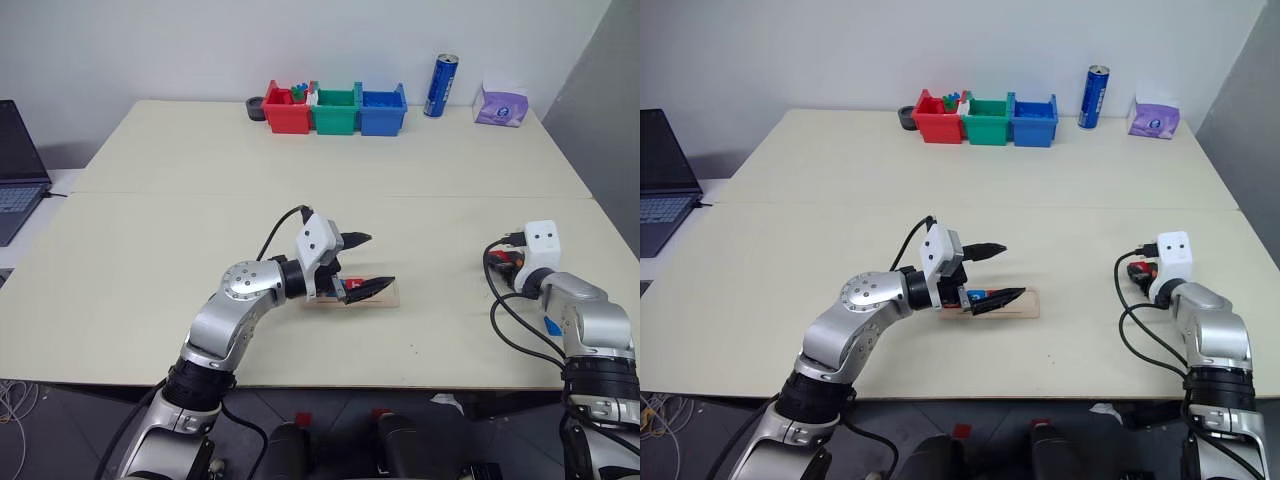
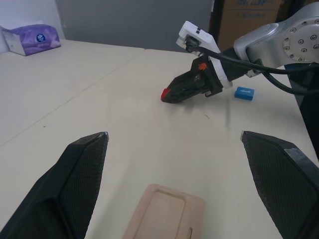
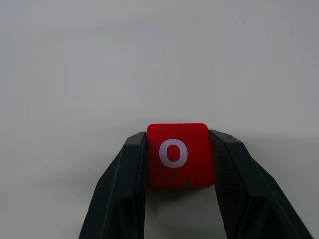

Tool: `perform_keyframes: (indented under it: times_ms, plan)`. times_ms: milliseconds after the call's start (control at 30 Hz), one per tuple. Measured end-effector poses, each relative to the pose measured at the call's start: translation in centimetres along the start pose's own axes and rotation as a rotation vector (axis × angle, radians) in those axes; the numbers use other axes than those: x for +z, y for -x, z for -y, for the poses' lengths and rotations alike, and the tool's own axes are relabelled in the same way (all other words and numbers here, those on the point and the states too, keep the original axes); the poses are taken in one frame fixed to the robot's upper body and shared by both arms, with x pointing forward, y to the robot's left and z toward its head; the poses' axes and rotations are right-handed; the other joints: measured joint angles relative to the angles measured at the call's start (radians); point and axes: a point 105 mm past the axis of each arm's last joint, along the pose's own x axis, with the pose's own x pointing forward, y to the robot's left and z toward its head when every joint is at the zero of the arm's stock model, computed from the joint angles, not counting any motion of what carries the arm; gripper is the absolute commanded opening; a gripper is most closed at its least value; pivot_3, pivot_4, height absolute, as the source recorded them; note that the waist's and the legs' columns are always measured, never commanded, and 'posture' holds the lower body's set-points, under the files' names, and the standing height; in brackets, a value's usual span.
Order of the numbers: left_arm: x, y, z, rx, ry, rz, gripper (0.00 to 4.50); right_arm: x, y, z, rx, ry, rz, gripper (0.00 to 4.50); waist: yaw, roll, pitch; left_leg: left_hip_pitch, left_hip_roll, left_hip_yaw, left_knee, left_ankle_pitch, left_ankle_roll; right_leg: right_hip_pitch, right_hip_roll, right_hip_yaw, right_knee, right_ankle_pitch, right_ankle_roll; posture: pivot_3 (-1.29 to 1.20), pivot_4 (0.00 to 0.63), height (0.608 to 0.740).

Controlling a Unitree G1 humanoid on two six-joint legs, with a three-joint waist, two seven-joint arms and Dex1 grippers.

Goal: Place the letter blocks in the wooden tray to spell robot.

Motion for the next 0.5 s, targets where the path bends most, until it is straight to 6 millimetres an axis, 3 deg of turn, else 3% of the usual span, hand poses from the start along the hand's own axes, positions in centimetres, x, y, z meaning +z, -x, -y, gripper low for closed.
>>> perform_keyframes:
  times_ms: [133,233,400,500]
  plan:
    - [-0.9,1.9,1.3,-0.056,0.004,-0.056,4.50,0.3,1.2,-5.5,0.124,-0.019,-0.046,1.45,-0.009,0.000,0.000,0.000,0.002,-0.003,-0.001,0.000,0.000,-0.001,0.001,0.000,0.001,-0.001,-0.001,0.00,0.150,0.740]
    - [-2.3,4.6,2.2,-0.092,0.020,-0.139,4.50,-0.6,2.9,-9.2,0.203,-0.018,-0.111,1.45,-0.008,0.001,0.000,-0.003,0.002,-0.007,-0.002,0.000,0.000,-0.002,0.001,-0.002,0.001,-0.003,-0.002,0.00,0.150,0.740]
    - [-3.5,7.5,3.0,-0.092,0.048,-0.211,4.50,-1.6,5.0,-11.5,0.199,-0.012,-0.176,1.45,0.006,0.001,0.000,-0.004,0.002,-0.007,0.000,0.000,0.000,-0.002,-0.002,-0.003,0.000,-0.004,-0.001,0.00,0.150,0.740]
    - [-3.3,7.6,3.4,-0.092,0.047,-0.203,4.50,-1.9,5.4,-11.8,0.192,-0.018,-0.195,1.45,0.007,0.001,-0.001,-0.004,0.001,-0.006,0.000,0.000,0.000,-0.001,-0.004,-0.004,-0.001,-0.004,0.000,0.00,0.150,0.740]
